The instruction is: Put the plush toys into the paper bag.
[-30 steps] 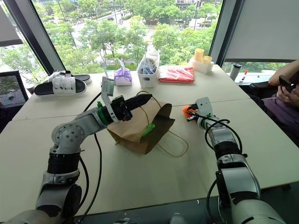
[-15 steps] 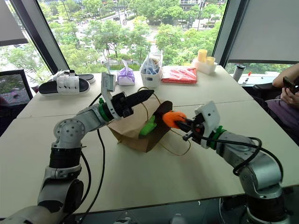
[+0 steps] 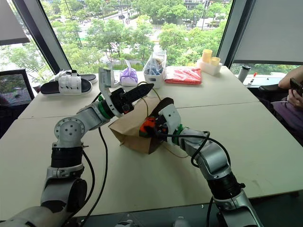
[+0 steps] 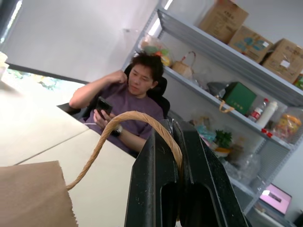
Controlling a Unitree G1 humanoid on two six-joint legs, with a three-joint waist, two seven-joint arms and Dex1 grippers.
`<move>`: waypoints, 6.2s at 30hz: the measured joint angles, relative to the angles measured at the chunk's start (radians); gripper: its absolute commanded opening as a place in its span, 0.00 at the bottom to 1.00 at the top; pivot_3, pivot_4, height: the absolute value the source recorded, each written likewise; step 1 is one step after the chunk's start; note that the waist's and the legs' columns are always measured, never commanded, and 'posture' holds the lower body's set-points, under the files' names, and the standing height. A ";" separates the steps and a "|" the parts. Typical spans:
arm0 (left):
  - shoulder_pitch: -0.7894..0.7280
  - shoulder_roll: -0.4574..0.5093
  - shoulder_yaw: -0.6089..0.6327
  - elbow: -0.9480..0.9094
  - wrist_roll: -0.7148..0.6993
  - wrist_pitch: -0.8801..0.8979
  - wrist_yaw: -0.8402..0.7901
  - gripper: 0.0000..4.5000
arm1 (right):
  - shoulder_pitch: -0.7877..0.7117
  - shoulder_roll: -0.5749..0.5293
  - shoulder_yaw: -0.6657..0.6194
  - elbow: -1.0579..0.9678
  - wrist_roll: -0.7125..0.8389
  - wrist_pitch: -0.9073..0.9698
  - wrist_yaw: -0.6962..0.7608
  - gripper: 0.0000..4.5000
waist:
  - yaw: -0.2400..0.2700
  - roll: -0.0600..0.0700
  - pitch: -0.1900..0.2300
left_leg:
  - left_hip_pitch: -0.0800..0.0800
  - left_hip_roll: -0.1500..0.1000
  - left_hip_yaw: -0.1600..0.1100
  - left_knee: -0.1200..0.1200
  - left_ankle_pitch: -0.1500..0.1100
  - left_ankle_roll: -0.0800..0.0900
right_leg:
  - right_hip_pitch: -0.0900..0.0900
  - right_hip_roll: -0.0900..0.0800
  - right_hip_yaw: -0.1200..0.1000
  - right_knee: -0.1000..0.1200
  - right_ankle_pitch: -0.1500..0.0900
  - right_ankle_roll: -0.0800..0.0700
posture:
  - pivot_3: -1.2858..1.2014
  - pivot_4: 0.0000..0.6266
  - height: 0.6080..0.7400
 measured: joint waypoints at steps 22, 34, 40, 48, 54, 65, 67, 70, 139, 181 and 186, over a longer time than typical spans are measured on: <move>-0.037 -0.048 0.062 0.073 -0.038 -0.046 0.087 0.00 | 0.346 -0.147 -0.440 -0.342 0.347 0.150 0.075 0.99 | 0.000 0.000 0.000 | 0.000 0.000 0.000 0.000 -0.003 0.005 | 0.000 0.000 0.000 0.000 0.000 0.000 | 0.52 0.24 1.00; -0.041 -0.040 0.062 0.079 -0.038 -0.037 0.074 0.00 | 0.533 0.037 -0.592 -0.175 0.397 0.081 -0.054 0.99 | -0.002 0.000 0.000 | 0.001 0.000 0.001 0.000 -0.003 0.005 | 0.001 0.000 0.000 0.001 0.000 0.000 | 0.52 0.24 1.00; -0.041 -0.038 0.062 0.079 -0.038 -0.024 0.073 0.00 | 0.487 0.148 -0.579 -0.109 0.446 0.037 -0.087 0.58 | 0.000 0.000 0.000 | 0.001 0.000 0.000 0.000 -0.003 0.005 | 0.001 0.001 0.000 0.001 0.000 0.000 | 0.52 0.24 1.00; -0.041 -0.035 0.060 0.077 -0.037 -0.022 0.072 0.00 | 0.496 0.173 -0.570 -0.093 0.507 0.033 -0.105 0.01 | 0.001 0.000 0.000 | 0.001 0.000 0.000 0.000 -0.003 0.005 | 0.001 0.001 0.000 0.001 0.000 0.000 | 0.52 0.24 1.00; -0.041 0.040 0.013 0.001 -0.040 0.011 0.002 0.00 | 0.494 0.064 -0.613 -0.191 0.688 0.083 -0.104 0.01 | 0.000 0.000 0.000 | 0.001 0.000 0.000 0.000 -0.003 0.005 | 0.001 0.001 0.000 0.001 0.000 0.000 | 0.52 0.24 1.00; -0.092 0.084 -0.025 0.215 0.052 -0.033 -0.111 0.00 | 0.281 -0.156 -0.667 -0.255 1.165 0.060 -0.243 0.01 | 0.003 -0.001 0.000 | 0.001 0.000 0.000 0.000 -0.003 0.006 | 0.003 0.000 0.000 0.000 0.000 0.000 | 0.52 0.24 1.00; -0.093 0.079 -0.053 0.281 0.100 -0.068 -0.153 0.00 | 0.272 -0.155 -0.635 -0.239 1.168 0.053 -0.250 0.01 | 0.001 -0.001 0.000 | 0.001 0.000 0.000 0.000 -0.003 0.006 | 0.003 0.000 0.000 0.000 0.000 0.000 | 0.52 0.24 1.00; -0.099 0.058 -0.075 0.359 0.163 -0.115 -0.200 0.13 | 0.270 -0.140 -0.592 -0.215 1.151 0.031 -0.256 0.13 | 0.001 -0.001 0.000 | 0.001 0.000 0.000 0.000 -0.003 0.006 | 0.002 0.001 0.000 0.000 0.000 0.000 | 0.52 0.24 1.00; 0.375 0.160 -0.271 -0.320 0.430 -0.151 -0.017 1.00 | 0.114 0.032 -0.243 0.074 0.641 0.078 0.082 0.01 | 0.003 -0.001 0.000 | 0.002 0.001 0.001 0.000 -0.004 0.007 | 0.001 0.000 0.000 0.001 0.000 0.000 | 0.52 0.24 1.00; 0.266 0.057 -0.385 -0.102 0.721 -0.397 -0.069 0.01 | 0.186 0.006 -0.406 0.043 0.583 0.065 0.104 0.00 | 0.009 0.000 0.000 | 0.000 0.000 -0.001 0.000 -0.004 0.007 | 0.001 0.000 -0.001 0.000 0.000 0.000 | 0.52 0.24 1.00; 0.138 0.134 -0.292 -0.097 0.552 -0.388 -0.293 0.01 | 0.353 -0.125 -0.537 -0.008 0.654 0.119 0.131 0.00 | 0.003 0.000 0.000 | -0.001 0.000 0.000 0.000 -0.004 0.007 | 0.001 0.000 -0.001 -0.001 0.000 0.000 | 0.52 0.24 1.00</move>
